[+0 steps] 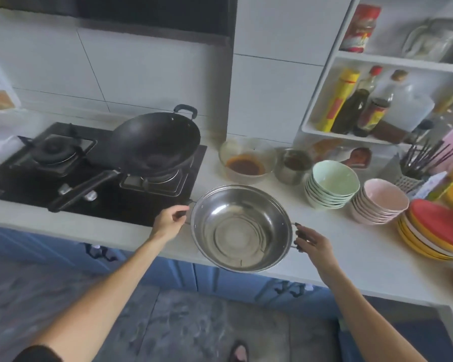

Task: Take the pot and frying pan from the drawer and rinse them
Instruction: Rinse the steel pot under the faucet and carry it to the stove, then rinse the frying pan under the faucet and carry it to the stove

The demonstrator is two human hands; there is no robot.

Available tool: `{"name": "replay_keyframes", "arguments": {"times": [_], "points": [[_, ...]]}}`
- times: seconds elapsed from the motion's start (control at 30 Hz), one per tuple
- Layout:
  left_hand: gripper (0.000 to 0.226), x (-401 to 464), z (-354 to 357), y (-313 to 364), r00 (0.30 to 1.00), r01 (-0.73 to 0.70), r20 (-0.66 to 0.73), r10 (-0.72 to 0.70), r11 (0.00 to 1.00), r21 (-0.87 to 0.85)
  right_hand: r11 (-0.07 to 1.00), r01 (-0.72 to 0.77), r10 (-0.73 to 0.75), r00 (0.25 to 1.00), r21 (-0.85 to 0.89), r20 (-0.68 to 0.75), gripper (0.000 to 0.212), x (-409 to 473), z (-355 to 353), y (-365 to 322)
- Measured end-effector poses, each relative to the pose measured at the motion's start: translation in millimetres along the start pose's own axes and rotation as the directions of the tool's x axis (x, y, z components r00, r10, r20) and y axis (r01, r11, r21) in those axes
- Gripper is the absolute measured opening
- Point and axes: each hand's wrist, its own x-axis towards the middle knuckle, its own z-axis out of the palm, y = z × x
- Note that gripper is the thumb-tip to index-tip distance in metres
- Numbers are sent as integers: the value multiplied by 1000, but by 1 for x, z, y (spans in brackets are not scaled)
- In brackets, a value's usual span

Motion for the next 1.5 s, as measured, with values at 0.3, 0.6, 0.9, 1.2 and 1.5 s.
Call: {"name": "replay_keyframes", "arguments": {"times": [0.3, 0.6, 0.9, 1.2, 1.5], "points": [[31, 40, 25, -25, 998, 50, 25, -53, 992, 120, 988, -122, 121, 992, 94, 23, 27, 19, 22, 26], [66, 23, -1, -24, 935, -87, 352, -29, 947, 309, 980, -193, 192, 981, -55, -32, 34, -53, 48, -8], [54, -74, -101, 96, 827, -562, 369, 425, 654, 506, 884, 35, -92, 991, -466, -100, 25, -195, 25, -121], [37, -225, -132, 261, 467, -881, 214, 858, 428, 203, 675, 41, -555, 686, -737, -471, 25, -382, -63, -269], [41, -403, -53, 320, 233, -969, 107, 967, 239, -53, 705, -214, -620, 278, -676, -734, 20, -576, -153, -267]]}}
